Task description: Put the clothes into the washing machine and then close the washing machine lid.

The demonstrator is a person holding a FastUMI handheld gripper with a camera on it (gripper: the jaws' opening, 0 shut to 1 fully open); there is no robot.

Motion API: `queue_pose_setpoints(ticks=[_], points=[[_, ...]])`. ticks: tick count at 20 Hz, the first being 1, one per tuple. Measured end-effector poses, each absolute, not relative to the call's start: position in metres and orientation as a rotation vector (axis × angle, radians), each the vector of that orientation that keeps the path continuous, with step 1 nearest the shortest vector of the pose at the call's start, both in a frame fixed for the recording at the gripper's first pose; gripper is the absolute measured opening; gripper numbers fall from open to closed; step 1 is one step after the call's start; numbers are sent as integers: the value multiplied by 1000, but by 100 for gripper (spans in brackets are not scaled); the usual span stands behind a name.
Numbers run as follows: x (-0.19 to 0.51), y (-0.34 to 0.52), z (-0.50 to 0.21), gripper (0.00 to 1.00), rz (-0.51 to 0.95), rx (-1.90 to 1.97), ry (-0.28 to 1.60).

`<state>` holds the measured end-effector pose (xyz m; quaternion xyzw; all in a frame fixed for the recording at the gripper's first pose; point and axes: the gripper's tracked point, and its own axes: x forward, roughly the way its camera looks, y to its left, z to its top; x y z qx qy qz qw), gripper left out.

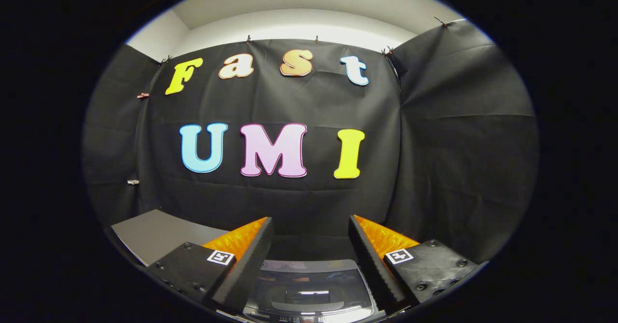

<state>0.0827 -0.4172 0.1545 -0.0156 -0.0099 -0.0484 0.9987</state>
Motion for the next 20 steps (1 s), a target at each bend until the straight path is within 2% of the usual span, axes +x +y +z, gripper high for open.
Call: queue_pose_setpoints(ticks=[20], points=[[84, -431, 155, 98, -102, -70, 5]])
